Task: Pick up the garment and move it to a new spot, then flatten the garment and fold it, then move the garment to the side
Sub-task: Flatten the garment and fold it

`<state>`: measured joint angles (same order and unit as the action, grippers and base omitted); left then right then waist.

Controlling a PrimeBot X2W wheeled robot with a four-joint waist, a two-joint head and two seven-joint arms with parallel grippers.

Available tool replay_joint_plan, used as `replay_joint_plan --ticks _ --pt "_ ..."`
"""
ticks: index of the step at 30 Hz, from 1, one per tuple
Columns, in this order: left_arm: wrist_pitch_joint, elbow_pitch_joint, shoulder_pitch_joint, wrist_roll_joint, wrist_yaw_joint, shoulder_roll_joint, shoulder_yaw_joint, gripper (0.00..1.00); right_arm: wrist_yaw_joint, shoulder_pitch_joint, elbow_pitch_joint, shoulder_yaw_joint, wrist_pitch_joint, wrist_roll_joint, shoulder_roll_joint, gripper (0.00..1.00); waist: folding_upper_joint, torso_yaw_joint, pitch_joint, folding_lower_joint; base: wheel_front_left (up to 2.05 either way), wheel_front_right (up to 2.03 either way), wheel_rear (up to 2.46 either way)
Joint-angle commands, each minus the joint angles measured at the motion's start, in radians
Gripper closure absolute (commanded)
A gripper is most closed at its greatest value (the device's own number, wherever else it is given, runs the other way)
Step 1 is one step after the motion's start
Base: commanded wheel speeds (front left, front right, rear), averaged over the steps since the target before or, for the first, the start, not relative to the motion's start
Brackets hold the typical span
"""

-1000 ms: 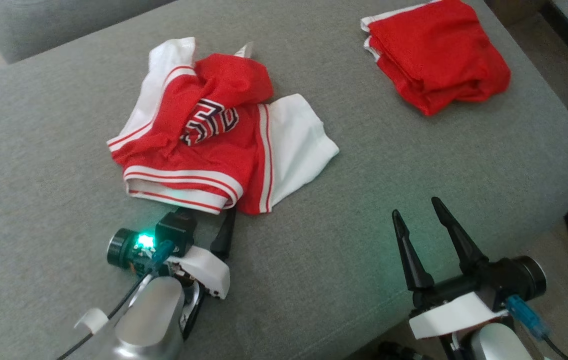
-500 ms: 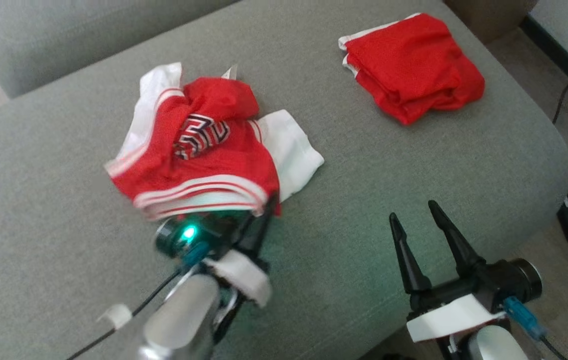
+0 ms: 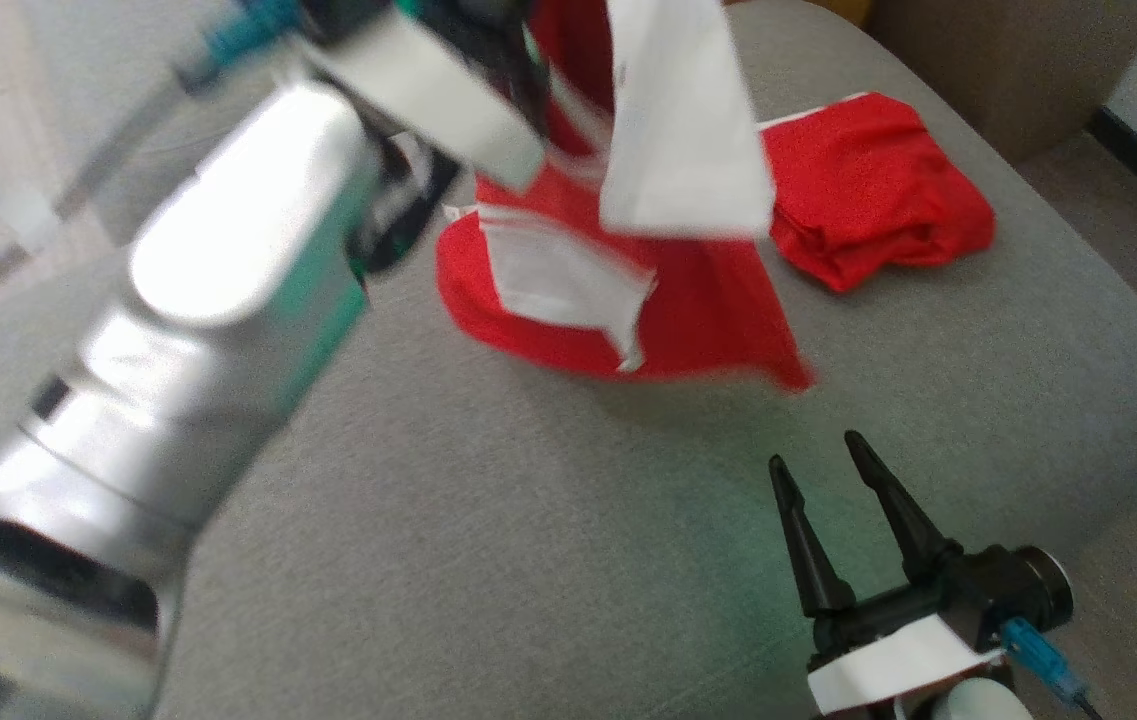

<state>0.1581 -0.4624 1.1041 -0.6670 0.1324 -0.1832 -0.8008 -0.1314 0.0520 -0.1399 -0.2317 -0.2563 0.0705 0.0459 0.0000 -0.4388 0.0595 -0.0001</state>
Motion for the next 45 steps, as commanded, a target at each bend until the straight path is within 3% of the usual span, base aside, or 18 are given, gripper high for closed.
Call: replay_joint_plan --ticks 1,4,7,15,22,23,24,28,34,37,41,45 --pt "-0.004 0.021 0.088 -0.030 -0.002 -0.051 0.055 1.00 0.001 -0.015 0.035 -0.019 -0.006 -0.001 0.004 0.00 0.0000 0.035 -0.013 0.0001 0.00 0.00 0.00" --pt "-0.006 0.001 0.118 -0.063 -0.002 -0.100 0.078 1.00 0.001 -0.009 0.040 -0.011 -0.006 -0.009 0.004 0.00 0.0000 0.074 -0.014 0.0001 0.00 0.00 0.00" --pt "-0.020 -0.011 0.046 -0.111 -0.010 -0.155 0.108 1.00 0.001 -0.003 0.051 0.009 -0.006 -0.012 0.004 0.00 0.0000 0.115 -0.002 0.0001 0.00 0.00 0.00" --pt "-0.021 -0.030 -0.398 -0.239 -0.099 -0.333 0.162 1.00 0.001 -0.012 0.061 0.035 -0.006 -0.031 0.004 0.00 0.0000 0.200 0.086 0.0001 0.00 0.00 0.00" --pt "0.048 -0.048 -0.617 -0.304 -0.125 -0.358 0.196 1.00 0.001 -0.028 0.061 0.053 -0.006 -0.041 0.004 0.00 0.0000 0.246 0.132 0.0001 0.00 0.00 0.00" --pt "0.057 -0.048 -0.637 -0.310 -0.127 -0.352 0.200 0.55 0.001 -0.029 0.059 0.052 -0.006 -0.043 0.004 0.00 0.0000 0.254 0.133 0.0001 0.00 0.00 0.00" --pt "0.065 -0.046 -0.653 -0.312 -0.135 -0.344 0.204 0.00 0.001 -0.029 0.057 0.050 -0.006 -0.046 0.004 0.00 0.0000 0.262 0.133 0.0001 0.00 0.00 0.00" --pt "0.091 -0.023 -0.684 -0.276 -0.171 -0.335 0.218 0.00 0.001 -0.032 0.051 0.047 -0.006 -0.054 0.004 0.00 0.0000 0.288 0.129 0.0001 0.00 0.00 0.00" --pt "0.101 0.097 -0.608 -0.082 -0.254 -0.395 0.189 0.00 0.001 -0.035 0.051 0.039 -0.006 -0.058 0.012 0.00 0.0000 0.304 0.128 0.0001 0.00 0.00 0.00" --pt "0.058 0.181 -0.529 0.013 -0.276 -0.426 0.143 0.00 0.001 -0.043 0.052 0.031 -0.006 -0.057 0.016 0.00 0.0000 0.298 0.141 0.0001 0.00 0.00 0.00" --pt "-0.041 0.237 -0.404 0.112 -0.257 -0.428 0.069 0.00 0.001 -0.049 0.051 0.022 -0.006 -0.058 0.019 0.00 0.0000 0.288 0.166 0.0001 0.00 0.00 0.00" --pt "-0.150 0.194 -0.256 0.144 -0.178 -0.408 0.021 0.00 0.001 -0.070 0.054 0.007 -0.006 -0.057 0.028 0.00 0.0000 0.273 0.212 0.0001 0.00 0.00 0.00"
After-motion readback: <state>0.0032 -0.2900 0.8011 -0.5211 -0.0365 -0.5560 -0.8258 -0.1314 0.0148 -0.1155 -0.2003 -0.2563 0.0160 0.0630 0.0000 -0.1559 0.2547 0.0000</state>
